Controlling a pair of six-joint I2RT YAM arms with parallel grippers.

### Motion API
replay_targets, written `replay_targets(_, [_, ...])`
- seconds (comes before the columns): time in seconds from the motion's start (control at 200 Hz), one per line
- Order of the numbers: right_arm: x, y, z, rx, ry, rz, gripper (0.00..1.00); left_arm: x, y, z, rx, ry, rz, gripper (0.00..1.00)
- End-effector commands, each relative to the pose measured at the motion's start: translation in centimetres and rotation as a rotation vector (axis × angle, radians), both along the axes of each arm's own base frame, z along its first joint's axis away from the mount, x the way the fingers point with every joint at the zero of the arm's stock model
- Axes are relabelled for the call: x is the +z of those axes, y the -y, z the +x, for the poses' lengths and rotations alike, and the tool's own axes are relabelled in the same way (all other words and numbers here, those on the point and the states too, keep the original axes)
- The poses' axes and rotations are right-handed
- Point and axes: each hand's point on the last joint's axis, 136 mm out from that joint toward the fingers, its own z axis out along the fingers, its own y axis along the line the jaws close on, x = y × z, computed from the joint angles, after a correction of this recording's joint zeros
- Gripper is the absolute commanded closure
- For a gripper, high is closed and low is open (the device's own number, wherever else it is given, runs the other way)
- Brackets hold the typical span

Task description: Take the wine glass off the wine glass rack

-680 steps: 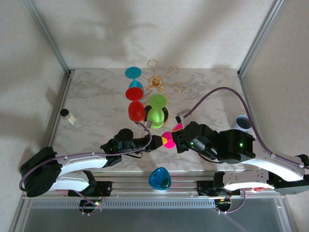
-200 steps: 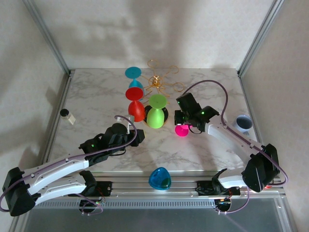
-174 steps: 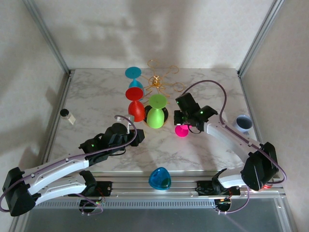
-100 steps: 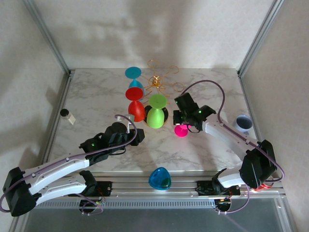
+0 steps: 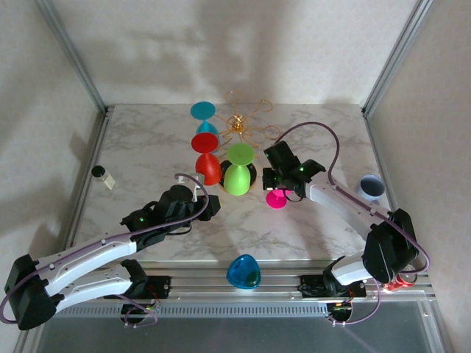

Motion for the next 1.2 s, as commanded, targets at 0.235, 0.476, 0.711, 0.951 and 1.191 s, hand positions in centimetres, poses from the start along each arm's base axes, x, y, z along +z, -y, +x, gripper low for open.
replay_targets(0.235, [1.1, -0.4, 0.8, 0.015, 0.024, 0.01, 0.84, 1.4, 0.3, 0.6, -0.009, 0.028, -0.03, 0.7])
replay_targets(0.476, [2.3, -0.3, 0.6, 0.018, 0.04, 0.018, 0.7, 1.5, 0.3, 0.5, -0.009, 0.03, -0.037, 0.7])
replay_targets(0.711, [3.5, -0.2, 0.4, 0.019, 0.055, 0.032, 0.67, 1.6, 0.3, 0.5, -0.008, 0.031, -0.043, 0.7])
replay_targets(0.951, [5.7, 0.1, -0.2, 0.022, 0.084, 0.062, 0.58, 1.9, 0.3, 0.5, -0.009, 0.037, -0.052, 0.7])
replay_targets(1.191, [7.5, 0.7, -1.4, 0.019, 0.103, 0.099, 0.53, 2.5, 0.3, 0.6, -0.005, 0.05, -0.067, 0.7])
